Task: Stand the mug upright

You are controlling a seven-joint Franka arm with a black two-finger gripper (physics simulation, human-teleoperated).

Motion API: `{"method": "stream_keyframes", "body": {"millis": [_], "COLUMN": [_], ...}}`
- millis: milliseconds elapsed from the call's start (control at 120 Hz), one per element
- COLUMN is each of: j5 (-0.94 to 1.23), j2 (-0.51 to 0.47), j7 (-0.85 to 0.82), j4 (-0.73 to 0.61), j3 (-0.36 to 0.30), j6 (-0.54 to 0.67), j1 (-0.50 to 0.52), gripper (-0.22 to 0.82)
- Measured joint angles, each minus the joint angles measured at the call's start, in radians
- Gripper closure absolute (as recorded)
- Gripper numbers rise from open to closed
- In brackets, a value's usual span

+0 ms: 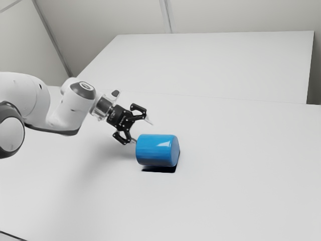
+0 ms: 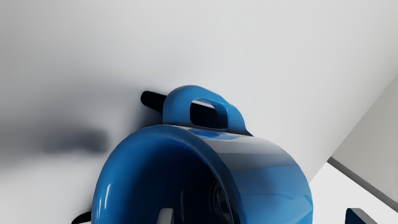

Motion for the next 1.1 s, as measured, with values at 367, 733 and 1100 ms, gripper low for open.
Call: {"method": "stream_keyframes", "body": {"millis": [367,733,1100], "j5": [-0.067,-0.079,-0.005], "j2": [0.007,0.005,-0.047], "j7": [0.007,0.005,-0.018], "j4": [-0.013,0.009,0.024], "j3": [-0.008,-0.053,-0.057], "j6": [0.021,0.081,0.103], "j1": [-0.015,-0.028,-0.063], "gripper": [0.23,0.66,0.77]}}
